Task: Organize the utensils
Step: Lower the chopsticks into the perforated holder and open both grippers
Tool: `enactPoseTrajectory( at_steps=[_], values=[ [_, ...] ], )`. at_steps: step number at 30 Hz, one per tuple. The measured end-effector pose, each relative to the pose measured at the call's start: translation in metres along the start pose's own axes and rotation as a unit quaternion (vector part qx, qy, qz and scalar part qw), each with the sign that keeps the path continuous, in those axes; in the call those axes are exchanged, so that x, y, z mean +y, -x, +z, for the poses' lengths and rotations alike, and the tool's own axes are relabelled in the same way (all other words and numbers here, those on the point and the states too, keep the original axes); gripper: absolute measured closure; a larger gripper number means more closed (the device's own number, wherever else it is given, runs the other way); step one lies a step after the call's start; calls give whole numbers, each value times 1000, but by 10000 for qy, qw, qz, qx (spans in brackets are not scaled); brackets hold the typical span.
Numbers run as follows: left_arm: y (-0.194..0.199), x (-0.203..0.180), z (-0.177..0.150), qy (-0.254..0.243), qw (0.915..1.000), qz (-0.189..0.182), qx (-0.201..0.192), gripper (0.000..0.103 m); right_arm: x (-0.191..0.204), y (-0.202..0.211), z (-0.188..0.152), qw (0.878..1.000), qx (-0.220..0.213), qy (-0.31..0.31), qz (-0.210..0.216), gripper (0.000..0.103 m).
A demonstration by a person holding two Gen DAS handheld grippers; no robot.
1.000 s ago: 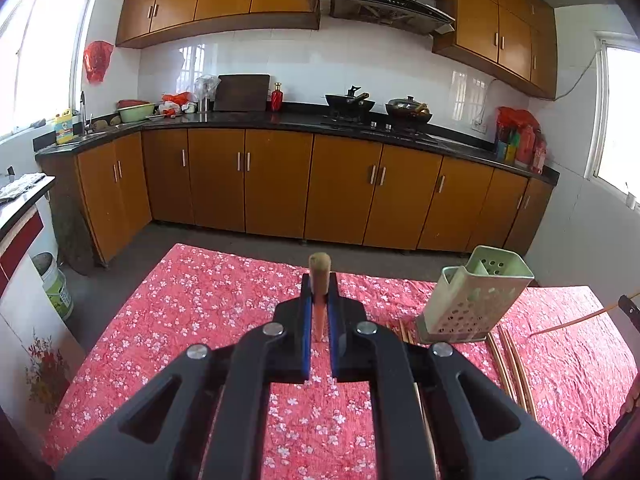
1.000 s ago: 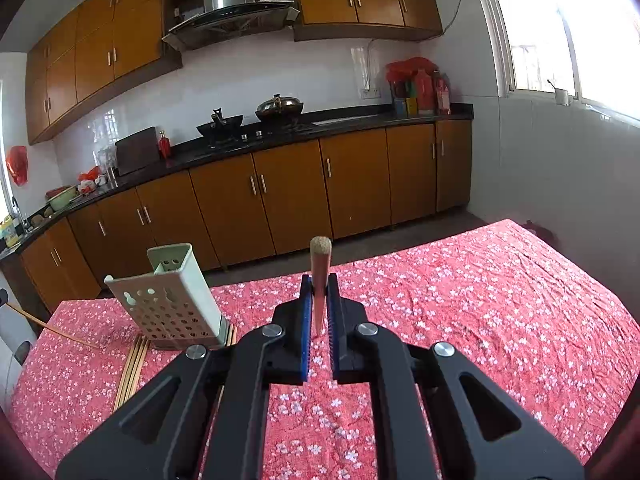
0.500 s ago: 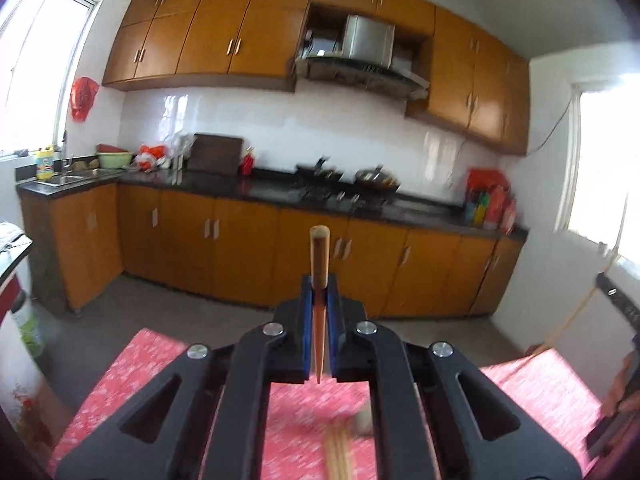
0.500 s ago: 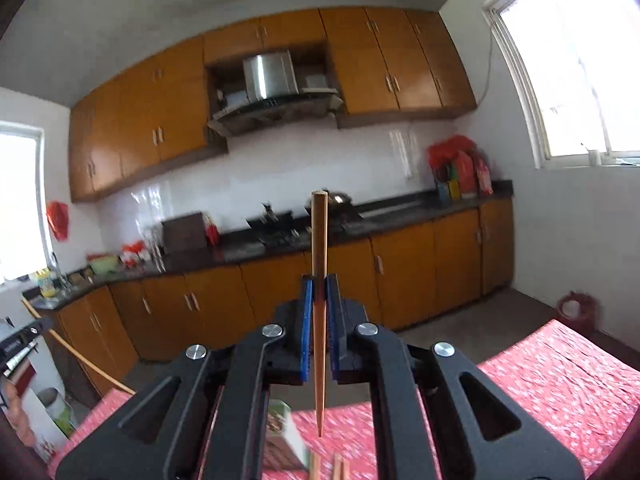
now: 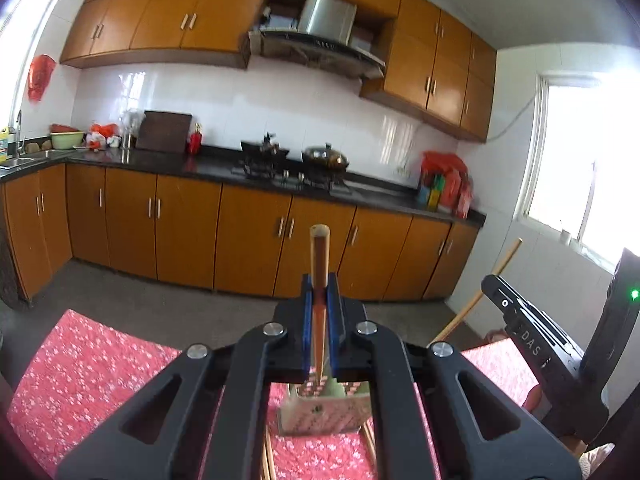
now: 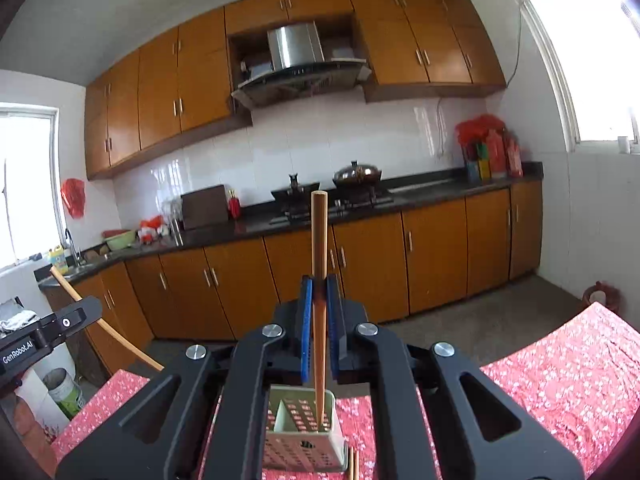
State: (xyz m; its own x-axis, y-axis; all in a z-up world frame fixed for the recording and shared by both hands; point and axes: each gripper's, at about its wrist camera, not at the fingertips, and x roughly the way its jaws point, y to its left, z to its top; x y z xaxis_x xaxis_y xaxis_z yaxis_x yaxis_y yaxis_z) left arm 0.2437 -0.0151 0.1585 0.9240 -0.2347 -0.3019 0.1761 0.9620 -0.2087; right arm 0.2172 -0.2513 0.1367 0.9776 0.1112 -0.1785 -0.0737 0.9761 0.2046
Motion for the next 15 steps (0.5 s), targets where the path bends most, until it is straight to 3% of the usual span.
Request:
enactPoseTrajectory(
  at_steps=[6,7,9,10,15],
  values=[
    [-21,2,-13,-44,9996,145,232,95,1,-3,-9,9998,216,6,45,94],
    [-22,3,-14,-16,9996,134,242,91,1,-2,-9,9997,225,14,74,93],
    [-20,6,-15,3,9996,153,222,81,0,1,-8,9997,225,22,65,73],
    [-17,7,-15,-3,9997,185,182,74,-2,5,-7,9998,181,6,55,68],
    [11,19,-13,92,9996,258,-10,69,-16,30,-4,9999,56,-101,-1,66]
  ],
)
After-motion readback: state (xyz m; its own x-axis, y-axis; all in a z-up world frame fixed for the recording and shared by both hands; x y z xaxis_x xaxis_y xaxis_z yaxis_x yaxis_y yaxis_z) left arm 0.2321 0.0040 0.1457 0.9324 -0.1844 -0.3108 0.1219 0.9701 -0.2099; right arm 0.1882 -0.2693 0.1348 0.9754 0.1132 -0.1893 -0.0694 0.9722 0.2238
